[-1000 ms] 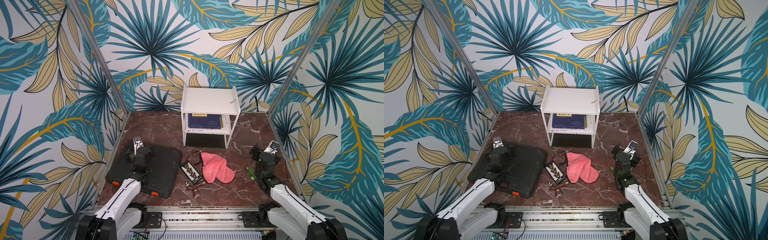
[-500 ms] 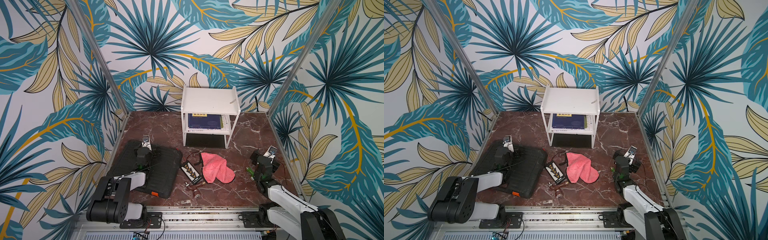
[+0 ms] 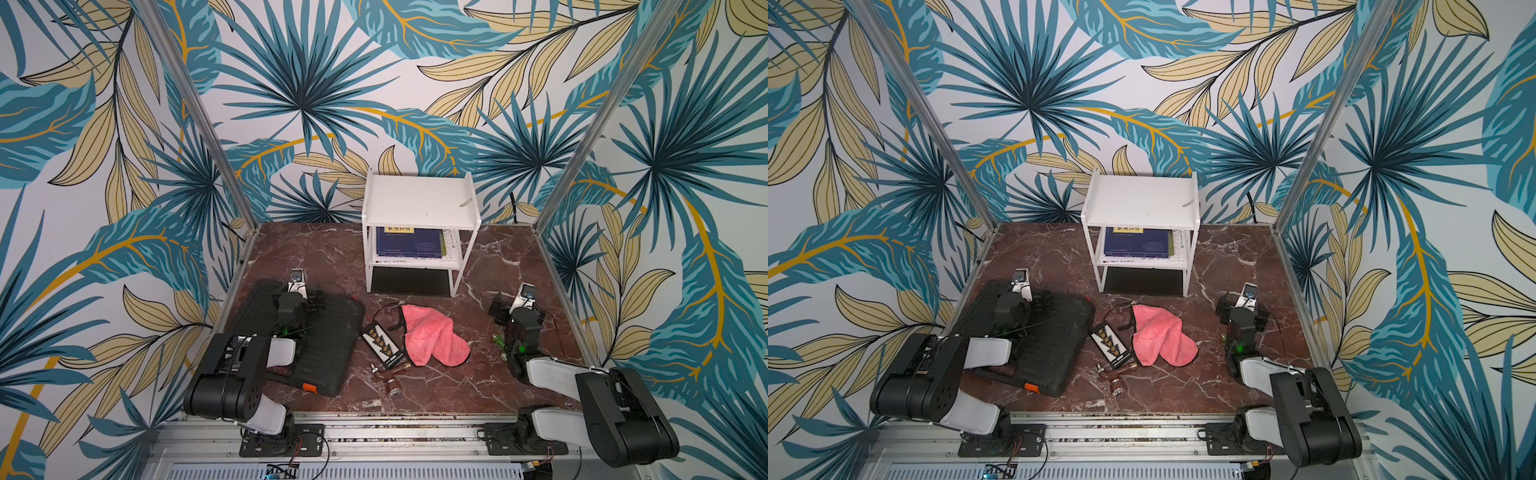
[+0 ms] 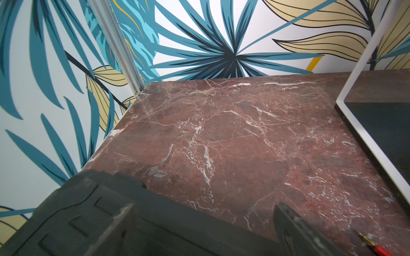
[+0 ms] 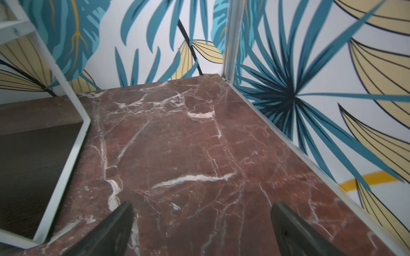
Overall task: Wipe the bookshelf clean with a cloth
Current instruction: Reset both arms
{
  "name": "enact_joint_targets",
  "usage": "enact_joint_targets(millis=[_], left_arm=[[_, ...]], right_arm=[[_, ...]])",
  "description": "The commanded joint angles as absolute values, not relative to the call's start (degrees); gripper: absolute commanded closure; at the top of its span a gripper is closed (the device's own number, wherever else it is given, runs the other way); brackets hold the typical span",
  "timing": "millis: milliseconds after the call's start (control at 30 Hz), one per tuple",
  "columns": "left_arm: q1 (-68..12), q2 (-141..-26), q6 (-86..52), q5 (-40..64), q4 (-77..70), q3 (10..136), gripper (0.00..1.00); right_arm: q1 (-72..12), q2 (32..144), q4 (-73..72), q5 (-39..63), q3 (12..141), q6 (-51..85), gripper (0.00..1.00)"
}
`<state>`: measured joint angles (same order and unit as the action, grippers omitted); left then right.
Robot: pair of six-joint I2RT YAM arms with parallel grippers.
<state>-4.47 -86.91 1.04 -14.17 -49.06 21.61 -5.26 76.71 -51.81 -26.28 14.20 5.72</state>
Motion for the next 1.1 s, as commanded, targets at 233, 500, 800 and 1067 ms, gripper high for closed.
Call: enact_joint_targets(millis=[233, 500, 800, 1067], left_arm=[[-3.3, -87.0, 4.1, -3.4, -46.6, 23.6, 0.0], [-4.1, -86.9, 1.3, -13.4, -49.0, 22.2, 0.0], [-4.9, -87.0, 1.9, -14.4, -48.9, 22.5, 0.0], [-5.2, -87.0, 2.1, -14.7, -48.8, 22.5, 0.0]], right_arm=[[-4.5, 87.8, -64.1, -18.3, 16.9, 0.8, 0.0], [-2.4, 87.3, -53.5, -14.6, 21.6, 2.3, 0.0], [-2.4, 87.2, -53.5, -14.6, 21.6, 2.4, 0.0], [-2.4, 87.3, -53.6, -14.7, 21.6, 2.3, 0.01]])
